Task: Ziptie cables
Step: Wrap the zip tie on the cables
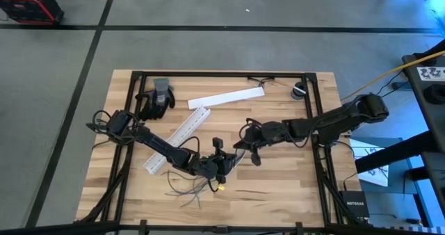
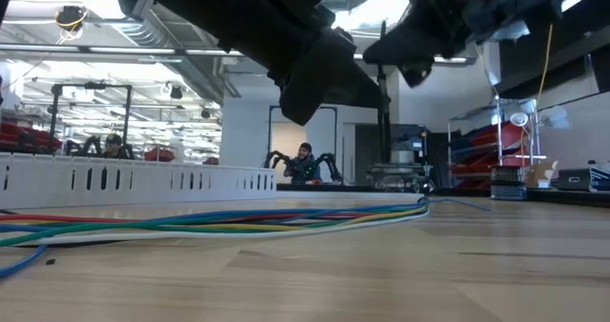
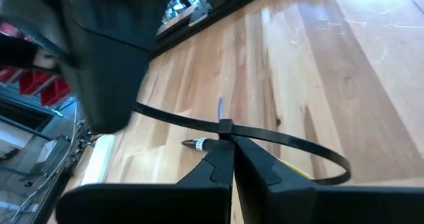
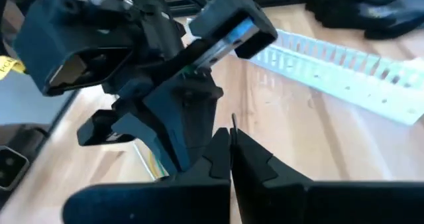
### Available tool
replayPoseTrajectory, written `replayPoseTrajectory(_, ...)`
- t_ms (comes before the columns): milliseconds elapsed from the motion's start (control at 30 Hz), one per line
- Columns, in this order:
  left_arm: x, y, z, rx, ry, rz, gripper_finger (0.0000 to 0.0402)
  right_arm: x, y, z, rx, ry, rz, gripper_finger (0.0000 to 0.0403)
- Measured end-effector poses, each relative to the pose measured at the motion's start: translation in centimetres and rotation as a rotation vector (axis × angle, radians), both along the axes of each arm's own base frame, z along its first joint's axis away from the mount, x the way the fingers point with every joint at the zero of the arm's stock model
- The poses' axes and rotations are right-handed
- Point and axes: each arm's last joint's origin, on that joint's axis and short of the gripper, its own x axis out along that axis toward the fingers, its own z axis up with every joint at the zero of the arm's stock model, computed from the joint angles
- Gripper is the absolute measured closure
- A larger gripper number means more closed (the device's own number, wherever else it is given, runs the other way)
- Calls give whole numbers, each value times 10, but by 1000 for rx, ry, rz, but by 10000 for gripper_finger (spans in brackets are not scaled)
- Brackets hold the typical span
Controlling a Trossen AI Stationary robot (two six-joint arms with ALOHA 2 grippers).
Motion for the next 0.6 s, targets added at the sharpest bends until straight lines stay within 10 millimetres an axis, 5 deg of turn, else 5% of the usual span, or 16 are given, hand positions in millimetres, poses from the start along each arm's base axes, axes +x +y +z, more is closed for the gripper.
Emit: replayPoseTrajectory(600,-3,5,-8,8,82,20,401,8,-2,65,-241,108,5,403)
